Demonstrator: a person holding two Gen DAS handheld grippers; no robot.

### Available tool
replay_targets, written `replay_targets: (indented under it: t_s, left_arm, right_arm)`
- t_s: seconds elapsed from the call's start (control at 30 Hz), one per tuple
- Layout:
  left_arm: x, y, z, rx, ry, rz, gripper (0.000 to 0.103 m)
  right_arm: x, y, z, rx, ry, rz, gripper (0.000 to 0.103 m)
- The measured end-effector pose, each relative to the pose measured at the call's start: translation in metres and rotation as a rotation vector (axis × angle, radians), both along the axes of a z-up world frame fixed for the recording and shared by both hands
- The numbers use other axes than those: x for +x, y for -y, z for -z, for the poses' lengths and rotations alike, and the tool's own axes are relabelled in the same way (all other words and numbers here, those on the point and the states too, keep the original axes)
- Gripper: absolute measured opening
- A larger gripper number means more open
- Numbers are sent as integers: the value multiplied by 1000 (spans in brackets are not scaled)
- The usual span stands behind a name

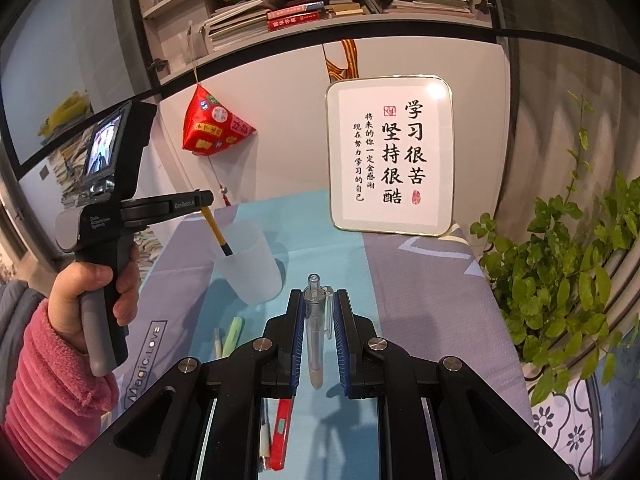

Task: Organize stationery
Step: 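Lift the orange pen with the left tool and carry it over the frosted cup, then open the left tool to drop the orange pen into the cup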

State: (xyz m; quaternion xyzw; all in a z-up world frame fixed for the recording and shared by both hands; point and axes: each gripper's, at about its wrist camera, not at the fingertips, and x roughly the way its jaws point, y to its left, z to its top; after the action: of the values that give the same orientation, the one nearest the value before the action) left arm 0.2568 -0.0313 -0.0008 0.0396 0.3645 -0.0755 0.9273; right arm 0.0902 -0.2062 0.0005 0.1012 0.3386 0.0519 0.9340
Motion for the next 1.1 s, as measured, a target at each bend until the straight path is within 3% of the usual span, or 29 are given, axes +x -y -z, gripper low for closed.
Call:
replay_targets:
  t_s: [0.57,0.63,0.77,0.8,1.1]
  left_arm:
    - [0,-5,12,-38,-86,12,13]
    - [0,-6,12,-41,-102,14,21]
    - [-13,-10,3,-29,-55,5,53]
    - [-19,-12,-1,-24,-33,0,56]
    - [-71,-46,-14,-48,51,-34,58]
  right_arm:
    - [-6,-6,-1,-4,-4,-9,15]
    - [-7,-7,-2,-4,-3,-8,15]
    - [-6,-8,-7,-5,1,-13,15]
    - [-5,-9,-8,-5,3,-15,15]
    - [12,-26,-34,-29,45,-61,15]
